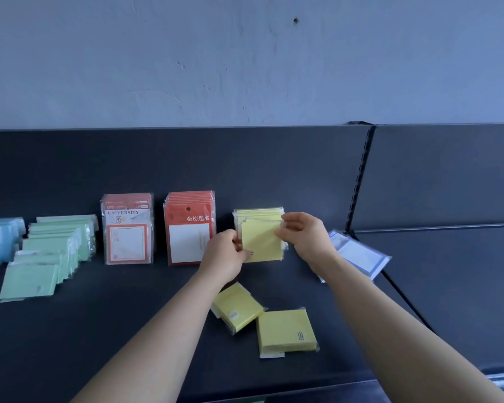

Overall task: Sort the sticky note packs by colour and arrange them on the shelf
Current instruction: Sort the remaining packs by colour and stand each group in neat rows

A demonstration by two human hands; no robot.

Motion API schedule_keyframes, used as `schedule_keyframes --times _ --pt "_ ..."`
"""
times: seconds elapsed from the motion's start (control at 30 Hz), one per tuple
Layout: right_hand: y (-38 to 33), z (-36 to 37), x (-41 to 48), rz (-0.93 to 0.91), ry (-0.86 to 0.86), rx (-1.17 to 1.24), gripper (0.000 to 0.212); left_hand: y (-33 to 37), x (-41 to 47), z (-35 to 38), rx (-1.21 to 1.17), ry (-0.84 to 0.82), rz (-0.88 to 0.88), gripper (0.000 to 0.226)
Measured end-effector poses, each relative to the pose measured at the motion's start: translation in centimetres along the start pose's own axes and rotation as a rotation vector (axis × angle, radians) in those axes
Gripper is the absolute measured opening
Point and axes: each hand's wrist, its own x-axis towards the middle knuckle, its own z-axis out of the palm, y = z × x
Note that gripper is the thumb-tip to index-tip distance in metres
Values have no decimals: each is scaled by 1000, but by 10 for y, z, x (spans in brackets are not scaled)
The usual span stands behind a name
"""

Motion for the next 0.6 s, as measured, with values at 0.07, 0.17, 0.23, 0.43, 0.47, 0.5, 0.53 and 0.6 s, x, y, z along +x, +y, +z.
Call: schedule_keyframes --times 0.07,0.17,0.23,0.43,0.47,0.5,0.53,0.6 --pt "7 2 2 -3 -34 -102 43 -5 4 4 64 13 -20 24" --pt "15 4 2 -6 -61 -249 53 -11 9 9 79 -3 -19 28" --pt "20 6 3 1 -54 -327 55 -11 11 10 66 -4 -14 27" --pt "24 8 9 -36 0 -395 43 -9 19 15 76 36 1 27" --pt "24 9 10 -42 8 -407 42 -9 20 16 72 43 0 27" --pt "24 10 11 -44 12 -418 41 -10 21 17 67 48 -3 26" --pt "26 12 11 -41 11 -428 41 -10 22 17 61 54 -6 26" --pt "29 14 11 -34 1 -452 42 -11 23 18 57 57 -15 25"
